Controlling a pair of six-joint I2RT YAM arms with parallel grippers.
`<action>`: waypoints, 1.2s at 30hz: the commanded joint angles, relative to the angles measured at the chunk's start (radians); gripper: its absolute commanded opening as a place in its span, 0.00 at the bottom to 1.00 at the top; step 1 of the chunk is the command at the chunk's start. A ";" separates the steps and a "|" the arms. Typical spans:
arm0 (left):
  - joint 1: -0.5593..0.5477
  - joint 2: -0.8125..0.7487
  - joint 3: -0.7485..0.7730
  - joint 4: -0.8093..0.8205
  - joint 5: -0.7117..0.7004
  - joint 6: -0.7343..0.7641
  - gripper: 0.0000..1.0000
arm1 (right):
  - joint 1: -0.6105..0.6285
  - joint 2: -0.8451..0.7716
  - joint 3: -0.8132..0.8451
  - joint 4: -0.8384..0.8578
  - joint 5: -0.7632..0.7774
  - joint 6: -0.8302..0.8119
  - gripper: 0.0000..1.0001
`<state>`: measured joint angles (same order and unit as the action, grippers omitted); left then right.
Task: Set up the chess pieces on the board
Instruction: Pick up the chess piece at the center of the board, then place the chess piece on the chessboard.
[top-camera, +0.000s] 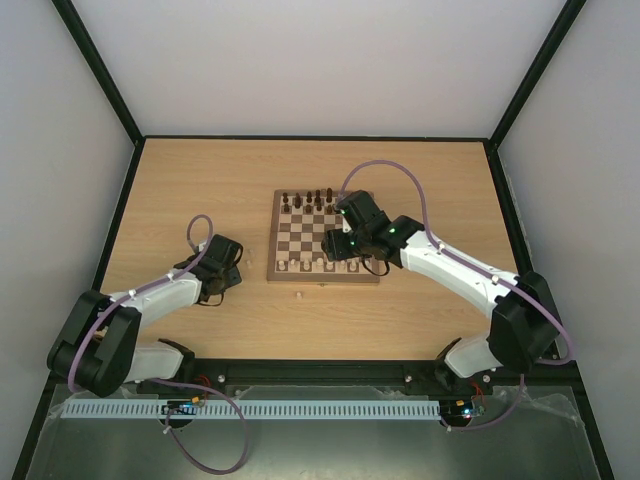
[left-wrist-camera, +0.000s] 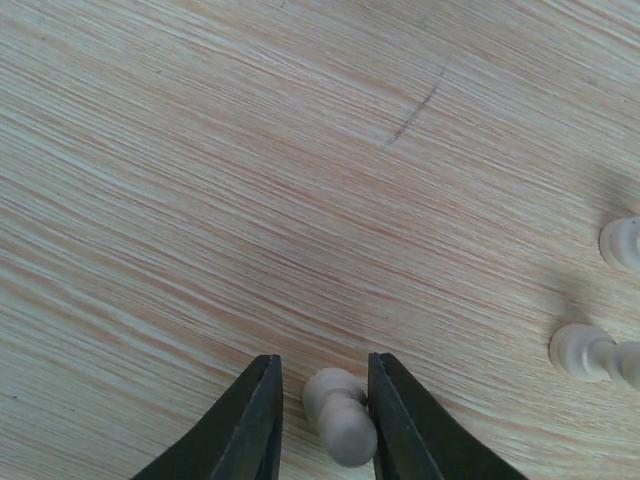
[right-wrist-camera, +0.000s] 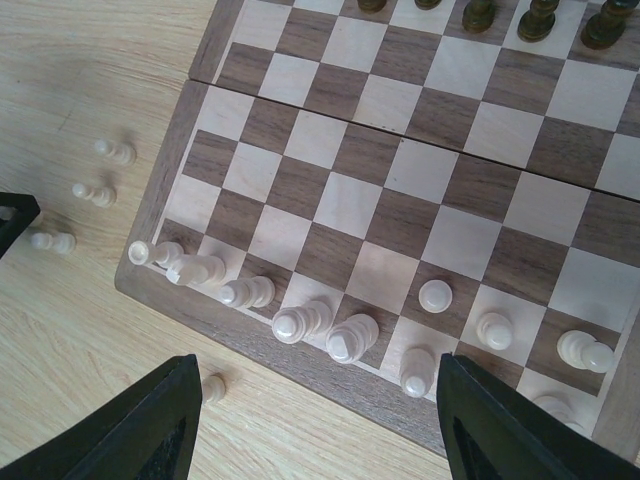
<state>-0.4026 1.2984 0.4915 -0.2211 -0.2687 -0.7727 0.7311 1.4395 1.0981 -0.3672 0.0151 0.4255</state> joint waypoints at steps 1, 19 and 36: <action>0.005 0.004 -0.006 -0.001 0.000 0.002 0.22 | -0.004 0.014 -0.003 -0.034 0.000 -0.016 0.65; -0.022 -0.084 0.164 -0.187 0.025 0.083 0.05 | -0.004 0.022 -0.002 -0.039 0.025 -0.017 0.65; -0.241 0.226 0.435 -0.133 0.047 0.172 0.08 | -0.005 0.002 -0.001 -0.059 0.131 -0.005 0.65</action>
<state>-0.6113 1.4605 0.8879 -0.3637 -0.2306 -0.6323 0.7311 1.4513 1.0981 -0.3805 0.1081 0.4232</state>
